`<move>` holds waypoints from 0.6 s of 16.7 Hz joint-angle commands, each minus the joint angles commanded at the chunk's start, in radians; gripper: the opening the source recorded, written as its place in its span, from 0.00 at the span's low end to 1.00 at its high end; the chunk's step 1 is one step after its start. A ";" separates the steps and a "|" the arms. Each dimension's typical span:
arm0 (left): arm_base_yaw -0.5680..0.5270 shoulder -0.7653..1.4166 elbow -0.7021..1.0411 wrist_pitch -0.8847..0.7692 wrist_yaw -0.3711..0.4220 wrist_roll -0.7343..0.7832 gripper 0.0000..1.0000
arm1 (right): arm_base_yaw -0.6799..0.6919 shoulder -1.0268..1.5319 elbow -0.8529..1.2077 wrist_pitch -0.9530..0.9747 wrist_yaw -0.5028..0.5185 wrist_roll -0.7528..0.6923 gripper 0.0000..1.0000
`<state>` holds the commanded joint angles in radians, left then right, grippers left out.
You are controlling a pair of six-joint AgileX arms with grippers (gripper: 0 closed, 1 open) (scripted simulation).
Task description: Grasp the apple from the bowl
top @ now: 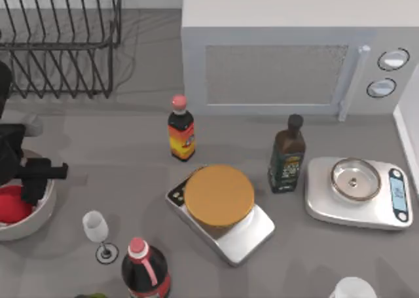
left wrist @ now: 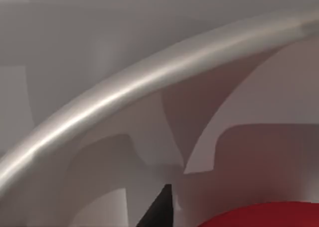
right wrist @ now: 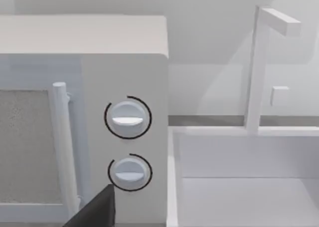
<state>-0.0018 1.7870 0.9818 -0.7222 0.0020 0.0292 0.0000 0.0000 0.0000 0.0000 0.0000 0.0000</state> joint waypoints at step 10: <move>-0.007 -0.010 0.603 -0.648 0.000 -0.008 0.00 | 0.000 0.000 0.000 0.000 0.000 0.000 1.00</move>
<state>-0.0092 1.7772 1.5846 -1.3704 0.0015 0.0217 0.0000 0.0000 0.0000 0.0000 0.0000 0.0000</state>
